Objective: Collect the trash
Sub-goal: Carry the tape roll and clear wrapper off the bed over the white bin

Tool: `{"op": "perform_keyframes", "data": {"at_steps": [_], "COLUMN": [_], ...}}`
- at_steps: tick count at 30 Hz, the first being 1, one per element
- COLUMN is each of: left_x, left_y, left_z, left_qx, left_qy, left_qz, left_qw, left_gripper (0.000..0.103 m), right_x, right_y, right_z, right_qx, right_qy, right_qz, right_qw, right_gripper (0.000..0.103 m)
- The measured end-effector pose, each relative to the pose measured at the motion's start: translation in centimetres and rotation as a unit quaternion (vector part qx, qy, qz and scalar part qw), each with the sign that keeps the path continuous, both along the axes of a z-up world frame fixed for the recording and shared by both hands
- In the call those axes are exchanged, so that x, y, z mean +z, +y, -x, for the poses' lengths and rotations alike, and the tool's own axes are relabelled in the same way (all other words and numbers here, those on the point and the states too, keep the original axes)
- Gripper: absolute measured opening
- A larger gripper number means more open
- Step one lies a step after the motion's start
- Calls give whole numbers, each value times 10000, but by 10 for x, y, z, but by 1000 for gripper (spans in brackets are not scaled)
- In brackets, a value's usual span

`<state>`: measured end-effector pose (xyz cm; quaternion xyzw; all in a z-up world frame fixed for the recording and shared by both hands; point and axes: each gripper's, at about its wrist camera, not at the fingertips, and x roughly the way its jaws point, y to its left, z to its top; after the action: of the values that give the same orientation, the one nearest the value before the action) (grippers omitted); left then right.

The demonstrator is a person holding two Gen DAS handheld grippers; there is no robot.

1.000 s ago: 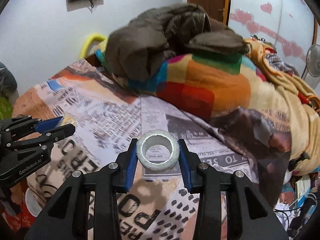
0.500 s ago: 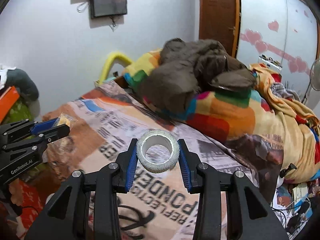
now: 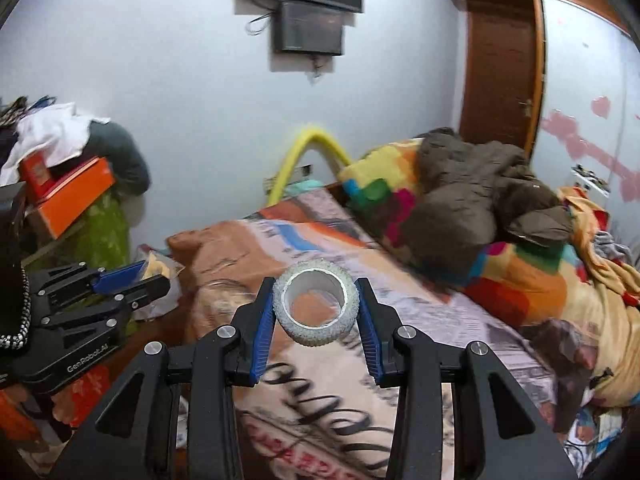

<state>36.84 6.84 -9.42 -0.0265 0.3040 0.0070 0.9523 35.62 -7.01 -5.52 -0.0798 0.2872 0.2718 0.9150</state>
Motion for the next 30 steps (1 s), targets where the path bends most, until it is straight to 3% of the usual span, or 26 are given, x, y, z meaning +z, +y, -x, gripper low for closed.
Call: {"op": "perform_keyframes", "data": {"at_steps": [16,23,30], "left_x": [-41,-97,-164], "left_y": [147,203,240], "left_z": [93,125,153], "left_qx": [1122,1655,2045], "left_qy": [314,779,1260], "left_qz": [81,320,801], "left_qw": [9932,9826,9674], "left_gripper": [24,24,24], "right_x": [-60,-91,-142], "right_y": [147,193,225], "right_z": [44,61,74], "right_qx": [1207,1596,1840], "right_qy": [780,1155,1767], "right_qz": [131,262,411], "right_qw": [9895,9801,9660], "right_gripper": [35,35,35]}}
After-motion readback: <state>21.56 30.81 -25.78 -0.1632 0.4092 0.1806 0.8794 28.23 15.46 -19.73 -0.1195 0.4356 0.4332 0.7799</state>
